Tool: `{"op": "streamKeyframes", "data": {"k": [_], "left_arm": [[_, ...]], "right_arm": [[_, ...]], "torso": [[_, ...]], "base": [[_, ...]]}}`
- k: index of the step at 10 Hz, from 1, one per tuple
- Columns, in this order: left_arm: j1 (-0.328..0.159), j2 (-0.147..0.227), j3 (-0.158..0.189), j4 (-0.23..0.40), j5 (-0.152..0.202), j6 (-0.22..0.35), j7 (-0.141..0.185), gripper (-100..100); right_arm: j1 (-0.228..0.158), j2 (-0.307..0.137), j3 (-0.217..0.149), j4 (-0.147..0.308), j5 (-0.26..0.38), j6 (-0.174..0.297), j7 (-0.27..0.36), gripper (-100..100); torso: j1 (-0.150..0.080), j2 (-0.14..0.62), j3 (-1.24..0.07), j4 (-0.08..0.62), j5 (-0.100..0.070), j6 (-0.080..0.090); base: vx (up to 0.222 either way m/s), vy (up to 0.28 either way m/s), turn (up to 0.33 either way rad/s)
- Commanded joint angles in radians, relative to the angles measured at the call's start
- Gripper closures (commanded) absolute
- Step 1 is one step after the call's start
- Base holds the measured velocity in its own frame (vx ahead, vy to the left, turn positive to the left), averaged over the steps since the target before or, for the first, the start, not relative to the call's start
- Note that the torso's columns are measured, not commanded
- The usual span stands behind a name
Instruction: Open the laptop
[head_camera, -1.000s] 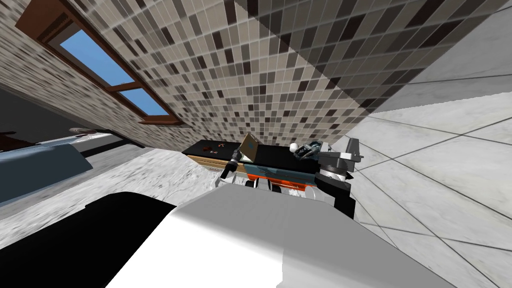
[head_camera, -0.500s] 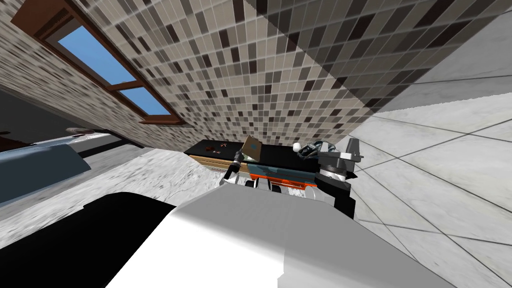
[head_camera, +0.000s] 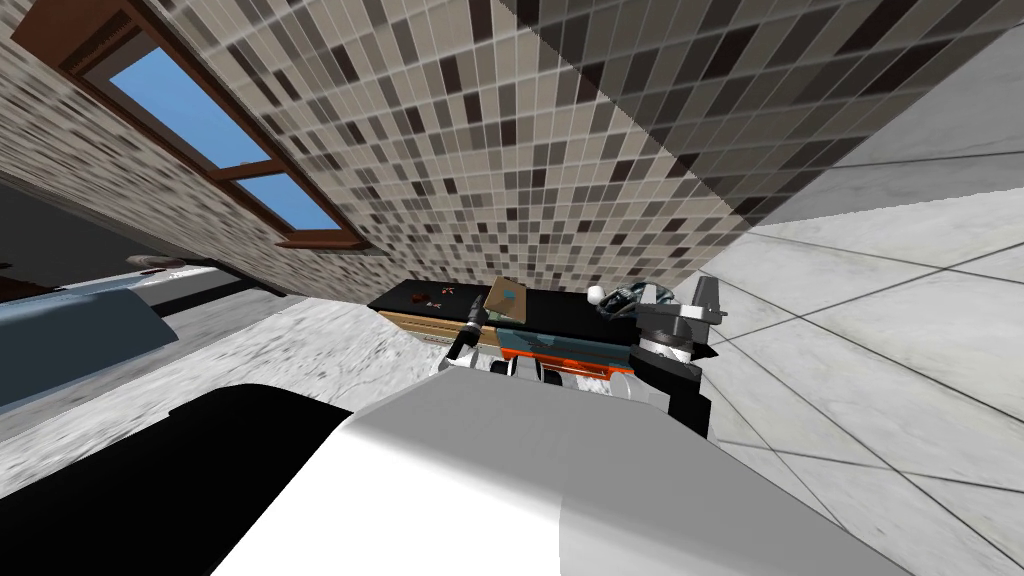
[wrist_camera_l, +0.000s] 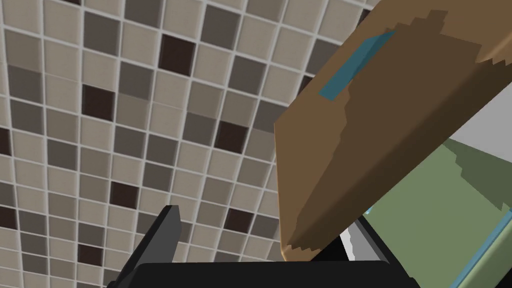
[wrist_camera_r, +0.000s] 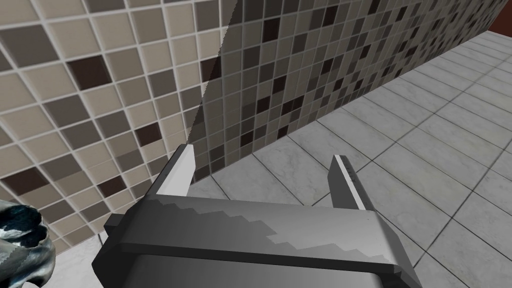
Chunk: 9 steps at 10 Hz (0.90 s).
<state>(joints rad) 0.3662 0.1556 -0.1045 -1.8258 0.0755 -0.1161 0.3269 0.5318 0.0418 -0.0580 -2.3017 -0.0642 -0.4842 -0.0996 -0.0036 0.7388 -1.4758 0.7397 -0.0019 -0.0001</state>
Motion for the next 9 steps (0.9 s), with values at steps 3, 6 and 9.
{"op": "streamKeyframes", "data": {"k": [3,6,9], "left_arm": [[0.048,0.025,0.002,-0.137,0.003,0.083,0.020,-100],[0.068,0.036,0.004,-0.194,0.005,0.119,0.028,-100],[0.075,0.037,0.002,-0.209,0.004,0.130,0.029,0]], "right_arm": [[0.000,0.000,0.000,0.000,0.000,0.000,0.000,0],[0.000,0.000,0.000,0.000,0.000,0.000,0.000,0],[0.000,0.000,0.000,0.000,0.000,0.000,0.000,0]], "torso": [[0.004,0.001,0.001,0.000,0.002,0.000],[0.005,0.001,0.001,0.000,0.002,0.000],[0.003,0.001,0.001,-0.001,0.002,0.000]], "base": [[0.022,-0.016,0.008],[0.019,-0.008,0.009],[0.006,-0.004,0.001]]}}
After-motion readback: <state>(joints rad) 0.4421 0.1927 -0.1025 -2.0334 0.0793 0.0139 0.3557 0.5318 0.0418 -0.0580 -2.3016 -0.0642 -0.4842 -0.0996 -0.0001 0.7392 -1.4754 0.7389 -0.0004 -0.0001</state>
